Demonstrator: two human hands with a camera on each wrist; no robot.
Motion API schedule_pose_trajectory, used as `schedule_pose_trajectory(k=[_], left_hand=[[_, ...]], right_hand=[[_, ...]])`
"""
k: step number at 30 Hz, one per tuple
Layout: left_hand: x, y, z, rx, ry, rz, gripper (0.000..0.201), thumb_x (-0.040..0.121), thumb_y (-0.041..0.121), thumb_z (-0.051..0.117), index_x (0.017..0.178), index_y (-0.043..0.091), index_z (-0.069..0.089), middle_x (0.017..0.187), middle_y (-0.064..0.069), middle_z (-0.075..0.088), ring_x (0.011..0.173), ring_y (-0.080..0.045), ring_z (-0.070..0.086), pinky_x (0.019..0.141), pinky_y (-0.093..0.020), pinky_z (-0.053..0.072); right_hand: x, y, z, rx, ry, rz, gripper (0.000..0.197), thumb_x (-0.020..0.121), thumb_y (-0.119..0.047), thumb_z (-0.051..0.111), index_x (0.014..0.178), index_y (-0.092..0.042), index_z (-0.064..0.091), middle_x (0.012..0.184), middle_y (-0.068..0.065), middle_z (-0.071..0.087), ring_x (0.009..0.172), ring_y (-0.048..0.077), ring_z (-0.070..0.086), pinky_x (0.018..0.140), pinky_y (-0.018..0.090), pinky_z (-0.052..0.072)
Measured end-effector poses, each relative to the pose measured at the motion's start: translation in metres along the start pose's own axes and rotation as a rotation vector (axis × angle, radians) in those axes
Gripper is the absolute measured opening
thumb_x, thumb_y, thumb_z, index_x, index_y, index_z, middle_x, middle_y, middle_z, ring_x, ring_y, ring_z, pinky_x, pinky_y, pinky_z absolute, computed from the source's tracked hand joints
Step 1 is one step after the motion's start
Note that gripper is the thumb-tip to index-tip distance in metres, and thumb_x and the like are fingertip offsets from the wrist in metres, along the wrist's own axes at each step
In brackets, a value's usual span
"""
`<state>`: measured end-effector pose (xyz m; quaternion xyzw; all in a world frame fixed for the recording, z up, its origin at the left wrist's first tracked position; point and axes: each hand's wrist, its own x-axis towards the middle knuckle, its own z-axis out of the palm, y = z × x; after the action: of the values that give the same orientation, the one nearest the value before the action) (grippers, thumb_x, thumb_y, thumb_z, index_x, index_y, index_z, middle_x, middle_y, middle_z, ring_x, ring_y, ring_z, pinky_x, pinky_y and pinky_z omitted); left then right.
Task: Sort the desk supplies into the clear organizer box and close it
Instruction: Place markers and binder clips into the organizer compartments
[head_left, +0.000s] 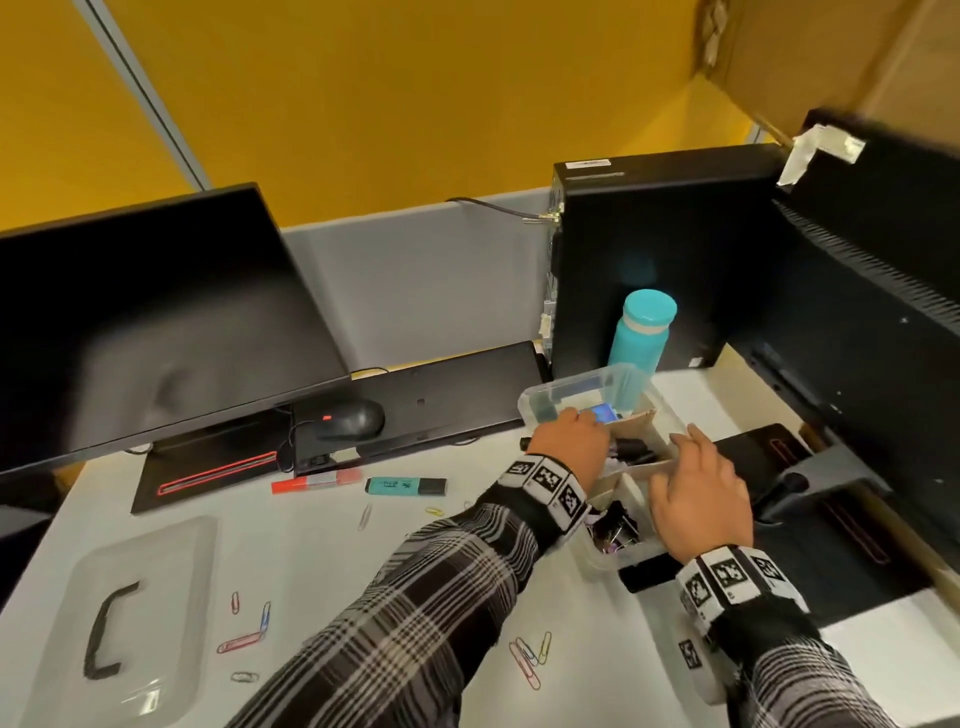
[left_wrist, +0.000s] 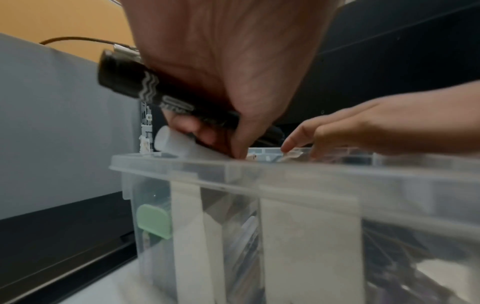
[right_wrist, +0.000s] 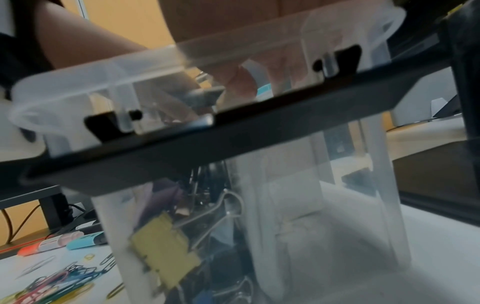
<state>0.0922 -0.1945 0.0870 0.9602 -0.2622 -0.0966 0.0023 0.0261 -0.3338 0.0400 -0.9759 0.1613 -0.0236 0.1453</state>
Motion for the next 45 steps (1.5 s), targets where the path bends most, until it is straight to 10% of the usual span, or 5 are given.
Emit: schedule_pose_trajectory(k=[8, 21, 45], left_hand=[[-0.004, -0.012, 0.011, -0.217, 0.114, 0.056, 0.040, 0.094, 0.013, 0.052, 0.133, 0.010, 0.042, 0.128, -0.012, 0.047, 0.115, -0.029, 0.047, 0.092, -0.041, 0.047], [-0.001, -0.006, 0.002, 0.176, -0.008, -0.044, 0.042, 0.093, 0.017, 0.054, 0.133, 0.005, 0.046, 0.133, -0.016, 0.044, 0.122, -0.031, 0.042, 0.095, -0.040, 0.043], [0.022, 0.008, 0.003, -0.168, 0.085, 0.054, 0.035, 0.090, 0.019, 0.059, 0.123, 0.007, 0.055, 0.118, -0.013, 0.054, 0.105, -0.031, 0.057, 0.086, -0.042, 0.049]], right_hand=[[-0.001, 0.003, 0.003, 0.032, 0.022, -0.016, 0.049, 0.088, -0.028, 0.046, 0.135, -0.016, 0.041, 0.151, 0.007, 0.030, 0.128, 0.029, 0.039, 0.103, 0.045, 0.036], [-0.001, 0.004, 0.005, 0.036, 0.049, -0.027, 0.042, 0.085, -0.025, 0.049, 0.127, -0.017, 0.051, 0.149, 0.009, 0.035, 0.122, 0.031, 0.045, 0.097, 0.045, 0.041], [-0.005, 0.002, 0.002, -0.002, 0.046, -0.040, 0.042, 0.086, -0.030, 0.042, 0.124, -0.017, 0.053, 0.150, 0.009, 0.034, 0.123, 0.030, 0.045, 0.098, 0.044, 0.040]])
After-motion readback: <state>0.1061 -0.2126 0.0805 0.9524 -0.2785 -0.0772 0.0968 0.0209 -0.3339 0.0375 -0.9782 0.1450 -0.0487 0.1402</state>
